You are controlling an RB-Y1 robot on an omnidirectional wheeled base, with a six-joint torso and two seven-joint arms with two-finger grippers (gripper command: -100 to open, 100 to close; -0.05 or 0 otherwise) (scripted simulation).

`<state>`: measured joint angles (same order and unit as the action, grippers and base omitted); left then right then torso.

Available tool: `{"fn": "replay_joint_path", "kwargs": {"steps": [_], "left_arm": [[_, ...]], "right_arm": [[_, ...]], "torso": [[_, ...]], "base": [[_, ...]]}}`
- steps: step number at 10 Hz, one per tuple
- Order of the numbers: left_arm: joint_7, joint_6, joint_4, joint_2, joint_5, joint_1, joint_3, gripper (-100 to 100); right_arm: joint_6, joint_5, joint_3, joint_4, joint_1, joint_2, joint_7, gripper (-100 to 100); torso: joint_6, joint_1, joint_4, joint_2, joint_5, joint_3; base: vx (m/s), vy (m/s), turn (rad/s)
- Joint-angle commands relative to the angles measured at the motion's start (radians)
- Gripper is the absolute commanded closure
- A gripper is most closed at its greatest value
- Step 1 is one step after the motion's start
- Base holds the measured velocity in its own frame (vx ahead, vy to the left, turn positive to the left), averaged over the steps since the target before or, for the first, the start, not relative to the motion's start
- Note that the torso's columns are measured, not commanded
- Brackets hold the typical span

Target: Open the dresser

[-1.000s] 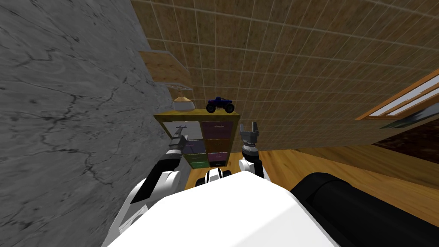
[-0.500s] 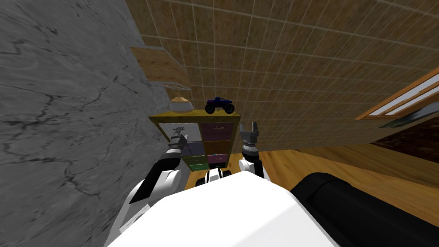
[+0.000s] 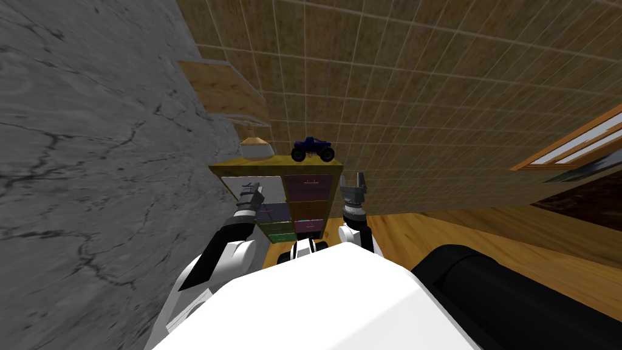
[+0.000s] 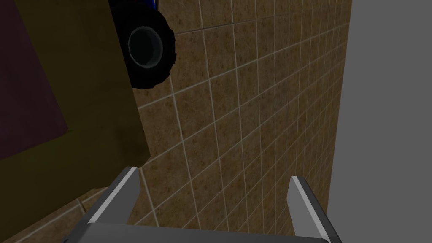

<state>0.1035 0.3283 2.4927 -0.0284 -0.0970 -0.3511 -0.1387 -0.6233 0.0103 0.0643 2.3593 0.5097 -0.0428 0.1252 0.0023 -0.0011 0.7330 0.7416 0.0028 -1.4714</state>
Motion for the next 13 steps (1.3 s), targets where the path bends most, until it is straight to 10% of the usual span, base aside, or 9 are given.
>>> {"fn": "replay_joint_path", "kwargs": {"steps": [1, 11, 12, 13], "left_arm": [[-0.001, -0.017, -0.010, 0.002, -0.001, -0.001, 0.000, 100], [0.004, 0.048, 0.057, -0.021, 0.005, -0.051, -0.025, 100], [0.006, 0.069, 0.071, -0.019, 0.000, -0.015, -0.019, -100], [0.006, 0.098, 0.076, -0.016, -0.007, 0.013, -0.020, -100]], "right_arm": [[0.000, 0.000, 0.000, 0.000, 0.000, 0.000, 0.000, 0], [0.000, 0.000, 0.000, 0.000, 0.000, 0.000, 0.000, 0], [0.000, 0.000, 0.000, 0.000, 0.000, 0.000, 0.000, 0], [0.000, 0.000, 0.000, 0.000, 0.000, 0.000, 0.000, 0]], "torso": [[0.002, -0.002, -0.004, -0.007, 0.000, -0.004], [-0.002, 0.002, 0.001, -0.002, 0.001, -0.002], [-0.001, 0.002, -0.001, -0.006, 0.000, -0.004], [-0.002, 0.001, 0.000, -0.012, -0.001, -0.009]], "base": [[-0.050, 0.004, 0.017], [-0.124, 0.023, 0.005], [-0.101, 0.027, 0.028], [-0.013, 0.013, 0.043]]}}
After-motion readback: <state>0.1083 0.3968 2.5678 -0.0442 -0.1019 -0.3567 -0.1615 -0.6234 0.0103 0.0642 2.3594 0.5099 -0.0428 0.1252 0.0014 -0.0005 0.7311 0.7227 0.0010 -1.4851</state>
